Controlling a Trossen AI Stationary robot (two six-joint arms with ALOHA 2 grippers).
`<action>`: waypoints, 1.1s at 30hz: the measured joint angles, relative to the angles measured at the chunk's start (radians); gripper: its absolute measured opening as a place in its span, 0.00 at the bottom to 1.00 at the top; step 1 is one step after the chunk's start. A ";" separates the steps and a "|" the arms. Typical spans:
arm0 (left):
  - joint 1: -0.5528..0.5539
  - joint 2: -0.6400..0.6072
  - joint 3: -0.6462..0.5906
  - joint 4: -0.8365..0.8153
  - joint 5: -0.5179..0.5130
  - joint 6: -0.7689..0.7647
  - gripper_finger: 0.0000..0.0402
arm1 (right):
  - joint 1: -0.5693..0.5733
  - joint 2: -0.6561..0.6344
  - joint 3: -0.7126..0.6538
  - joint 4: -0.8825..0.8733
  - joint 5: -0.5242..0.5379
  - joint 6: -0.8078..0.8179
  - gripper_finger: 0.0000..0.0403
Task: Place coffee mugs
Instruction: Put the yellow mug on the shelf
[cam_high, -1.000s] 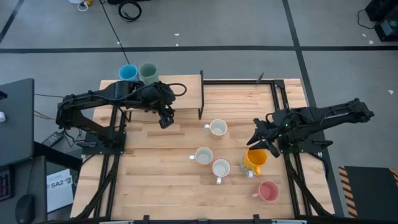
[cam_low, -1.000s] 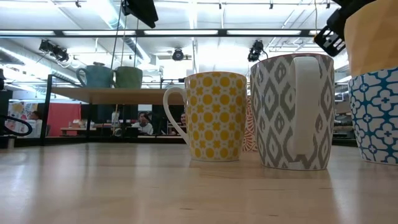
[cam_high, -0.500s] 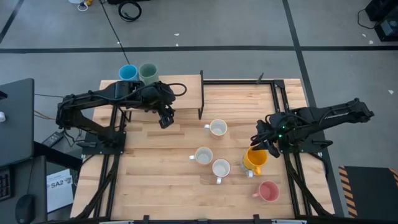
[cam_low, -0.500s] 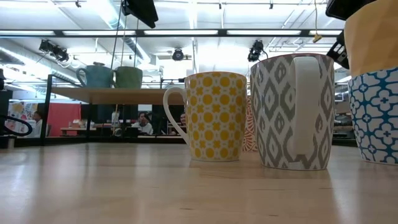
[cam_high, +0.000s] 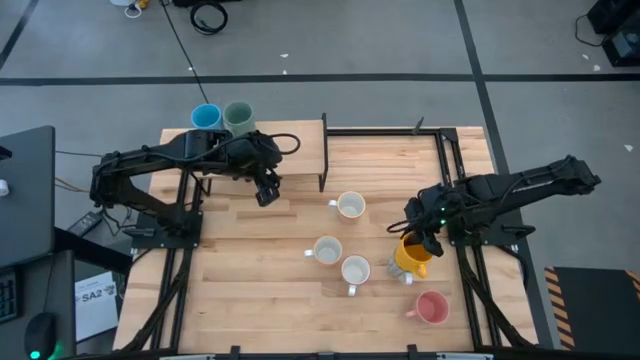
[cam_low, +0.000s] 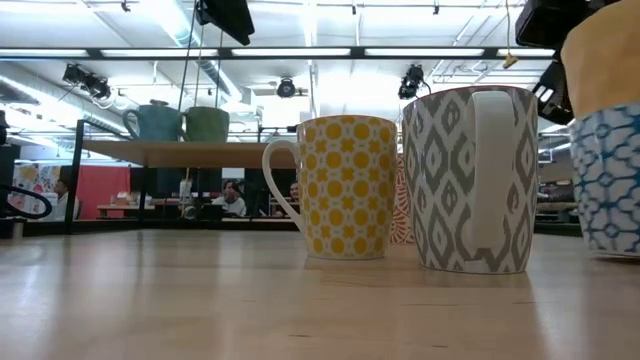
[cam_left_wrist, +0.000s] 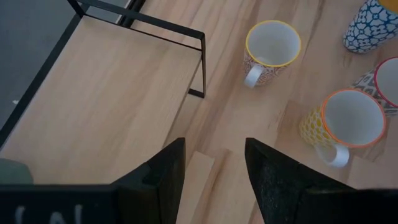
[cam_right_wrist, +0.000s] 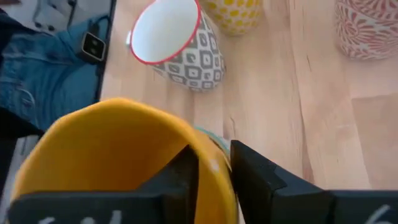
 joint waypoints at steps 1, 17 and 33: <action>0.000 0.000 0.000 0.000 0.000 0.000 0.43 | 0.000 0.007 0.000 0.000 0.000 -0.002 0.22; 0.000 0.001 0.000 0.001 0.000 0.000 0.43 | 0.000 0.030 -0.002 0.015 0.006 0.009 0.10; 0.000 0.001 0.000 0.002 0.000 0.001 0.43 | -0.003 0.030 0.152 0.034 0.121 0.123 0.08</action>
